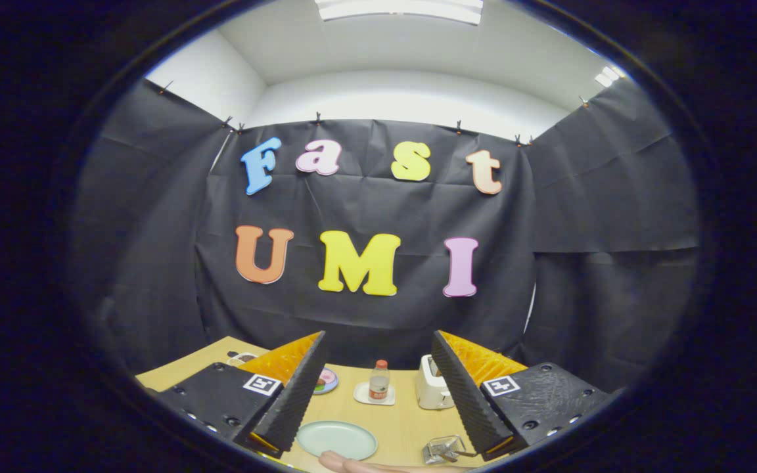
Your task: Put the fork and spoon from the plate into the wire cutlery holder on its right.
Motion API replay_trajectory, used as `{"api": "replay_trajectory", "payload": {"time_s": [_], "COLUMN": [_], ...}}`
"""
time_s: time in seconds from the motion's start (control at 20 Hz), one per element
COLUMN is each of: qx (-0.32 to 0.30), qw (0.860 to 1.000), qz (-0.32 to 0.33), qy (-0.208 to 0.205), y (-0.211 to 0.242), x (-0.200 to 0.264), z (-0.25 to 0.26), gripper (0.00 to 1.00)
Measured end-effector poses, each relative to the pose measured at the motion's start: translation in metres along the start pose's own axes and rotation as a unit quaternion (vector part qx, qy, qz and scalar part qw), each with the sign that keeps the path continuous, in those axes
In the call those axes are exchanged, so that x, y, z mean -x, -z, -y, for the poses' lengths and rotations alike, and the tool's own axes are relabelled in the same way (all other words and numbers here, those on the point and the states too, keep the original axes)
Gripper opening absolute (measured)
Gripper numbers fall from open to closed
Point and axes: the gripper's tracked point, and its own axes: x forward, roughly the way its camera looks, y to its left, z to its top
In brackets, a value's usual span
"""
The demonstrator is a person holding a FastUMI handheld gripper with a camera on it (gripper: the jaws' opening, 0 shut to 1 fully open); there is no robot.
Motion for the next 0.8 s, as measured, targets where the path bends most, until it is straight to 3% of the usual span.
{"api": "replay_trajectory", "payload": {"time_s": [0.8], "qx": [-0.003], "qw": [1.000], "qz": [0.013], "qy": [-0.018], "y": [0.012], "x": [-0.001], "z": [0.001], "gripper": [0.95]}}
